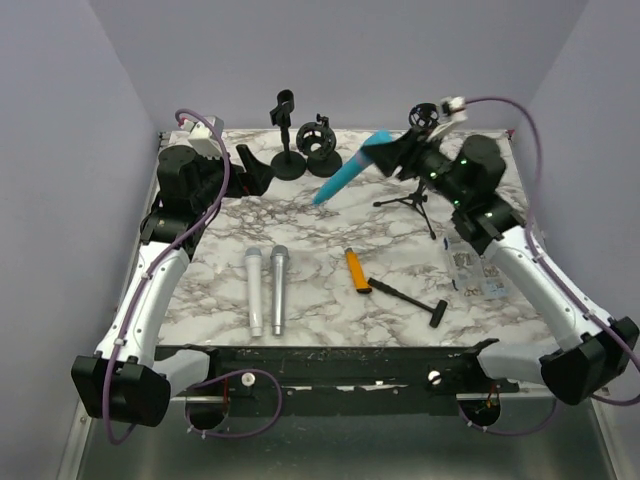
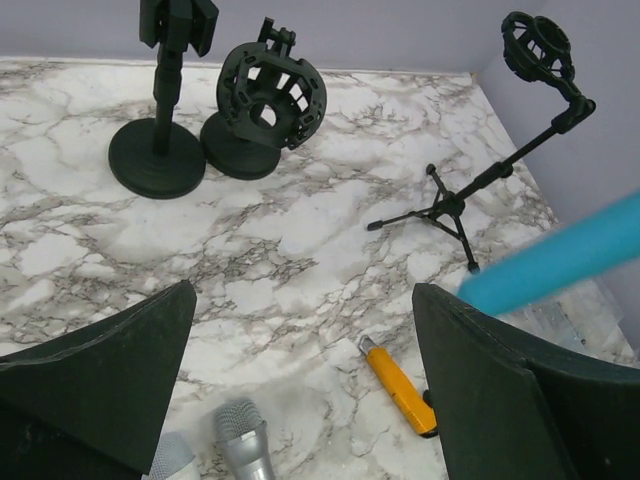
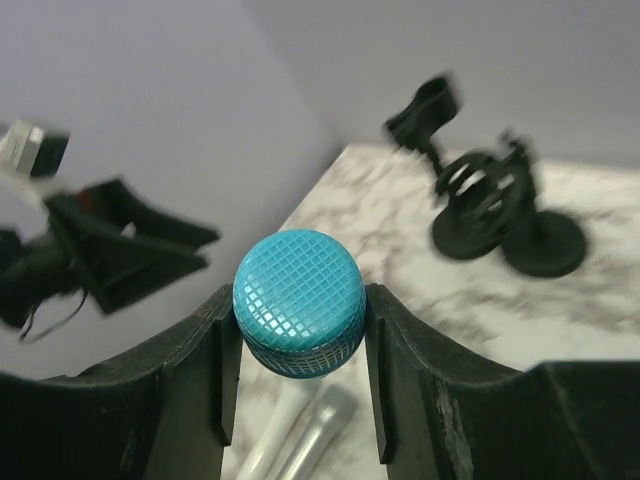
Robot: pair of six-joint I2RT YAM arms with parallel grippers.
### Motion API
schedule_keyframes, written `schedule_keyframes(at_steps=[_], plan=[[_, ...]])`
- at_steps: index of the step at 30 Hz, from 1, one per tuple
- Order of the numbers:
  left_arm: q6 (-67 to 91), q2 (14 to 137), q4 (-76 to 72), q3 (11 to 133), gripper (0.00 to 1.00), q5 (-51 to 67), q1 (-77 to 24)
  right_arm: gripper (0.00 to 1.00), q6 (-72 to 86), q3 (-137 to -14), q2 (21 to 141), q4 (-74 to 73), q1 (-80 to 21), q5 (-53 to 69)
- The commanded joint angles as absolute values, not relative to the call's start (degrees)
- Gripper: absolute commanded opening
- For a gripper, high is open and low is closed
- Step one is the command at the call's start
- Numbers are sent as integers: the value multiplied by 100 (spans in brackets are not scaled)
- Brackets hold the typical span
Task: Remove the microphone from the stand
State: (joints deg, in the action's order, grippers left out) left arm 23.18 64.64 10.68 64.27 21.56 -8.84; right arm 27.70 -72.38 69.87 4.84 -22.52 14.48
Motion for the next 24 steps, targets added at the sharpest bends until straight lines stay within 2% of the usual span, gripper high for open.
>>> schedule_keyframes(at_steps=[1, 5, 11, 16, 19, 24], plan=[[2281, 6538, 1274, 6656, 91, 2154, -795, 6, 3244, -6980, 7289, 331, -3634, 1638], [2160, 6343, 1186, 6540, 91, 1925, -802, 6, 3630, -6650, 7695, 9, -4240, 1382], [2132, 6433, 1310, 6624, 90, 1889, -804, 7, 3962, -6121, 7900, -728, -4341, 1778], [2147, 6433, 1213, 6580, 90, 2052, -800, 9, 3817, -6361, 8545, -1286, -4023, 2810], [2092, 6485, 1294, 6641, 90, 1971, -800, 8, 3972, -6477, 9131, -1081, -3833, 3764], [2092, 6482, 1312, 6658, 90, 2013, -800, 8, 3846, -6715, 9811, -1010, -3799, 4127]])
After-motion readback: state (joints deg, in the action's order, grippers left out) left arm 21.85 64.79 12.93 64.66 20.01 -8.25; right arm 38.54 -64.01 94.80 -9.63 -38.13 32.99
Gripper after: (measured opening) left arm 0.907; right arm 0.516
